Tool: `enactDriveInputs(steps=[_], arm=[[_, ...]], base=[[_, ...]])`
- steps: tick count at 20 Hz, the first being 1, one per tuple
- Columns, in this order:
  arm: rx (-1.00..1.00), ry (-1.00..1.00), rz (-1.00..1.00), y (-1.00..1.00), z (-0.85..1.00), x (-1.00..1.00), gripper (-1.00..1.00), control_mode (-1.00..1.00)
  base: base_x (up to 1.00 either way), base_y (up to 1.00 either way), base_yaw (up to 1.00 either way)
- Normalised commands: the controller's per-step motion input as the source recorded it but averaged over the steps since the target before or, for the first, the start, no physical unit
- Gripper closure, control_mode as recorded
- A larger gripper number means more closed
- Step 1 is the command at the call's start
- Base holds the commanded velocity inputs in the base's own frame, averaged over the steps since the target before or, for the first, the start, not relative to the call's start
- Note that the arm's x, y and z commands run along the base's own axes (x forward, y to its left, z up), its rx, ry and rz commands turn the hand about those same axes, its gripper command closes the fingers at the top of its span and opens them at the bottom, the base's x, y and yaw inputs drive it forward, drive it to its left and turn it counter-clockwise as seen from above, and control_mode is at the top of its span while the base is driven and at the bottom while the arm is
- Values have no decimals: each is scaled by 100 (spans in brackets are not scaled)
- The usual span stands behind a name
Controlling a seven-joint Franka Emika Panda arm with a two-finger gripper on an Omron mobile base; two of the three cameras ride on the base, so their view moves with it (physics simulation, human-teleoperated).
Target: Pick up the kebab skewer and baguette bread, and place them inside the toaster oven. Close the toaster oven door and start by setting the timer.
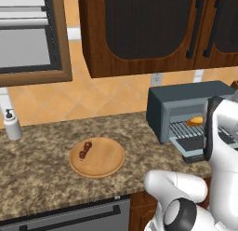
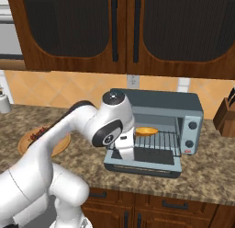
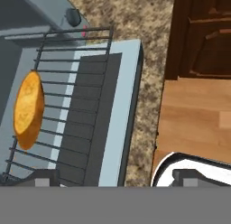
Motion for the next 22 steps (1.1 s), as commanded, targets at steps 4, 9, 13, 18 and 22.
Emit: enactDriveInputs(steps=[4,9,13,18,22], arm=[[0,42,36,98,0,8,-100,-100],[0,38,47,100,-1,4,-100,-100],[0,35,53,100,-13,18,-100,-100],[1,11,32,100,-42,30,-100,-100],[8,-2,19,95,-38,57,-100,-100]], base=[[0,0,0],[0,0,0],[0,0,0],[0,0,0],[0,0,0]])
